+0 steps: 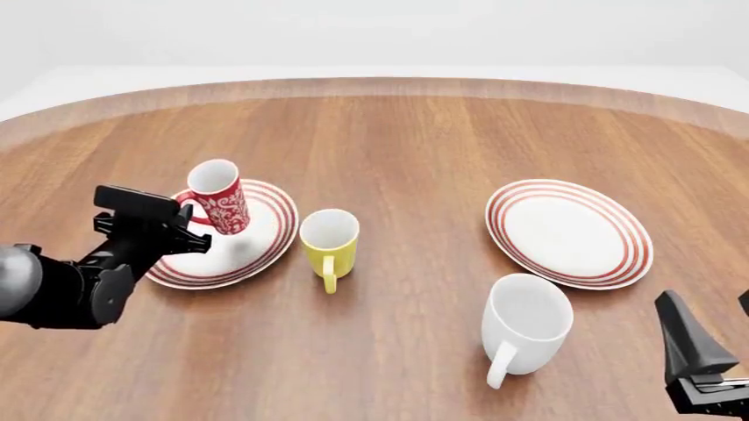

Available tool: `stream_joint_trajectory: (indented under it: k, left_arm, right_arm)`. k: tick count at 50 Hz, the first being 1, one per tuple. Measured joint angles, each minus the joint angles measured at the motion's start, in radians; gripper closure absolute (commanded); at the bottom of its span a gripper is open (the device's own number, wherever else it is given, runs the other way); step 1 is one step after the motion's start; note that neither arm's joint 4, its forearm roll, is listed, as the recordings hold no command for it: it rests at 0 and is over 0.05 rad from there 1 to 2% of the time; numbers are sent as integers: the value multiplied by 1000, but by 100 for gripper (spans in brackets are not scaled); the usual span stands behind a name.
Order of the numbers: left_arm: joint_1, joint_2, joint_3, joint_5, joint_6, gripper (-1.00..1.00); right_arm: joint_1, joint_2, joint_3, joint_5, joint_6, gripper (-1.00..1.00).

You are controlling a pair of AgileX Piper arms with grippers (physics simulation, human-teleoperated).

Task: Put the red mug on the left plate.

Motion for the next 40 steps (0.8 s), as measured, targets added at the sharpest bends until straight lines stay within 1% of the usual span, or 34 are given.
stream_joint_trajectory:
  k: [40]
  left_arm:
    - [14, 71, -19, -22, 4, 100]
  right_arm:
    - [-2, -1, -3, 4, 0, -100]
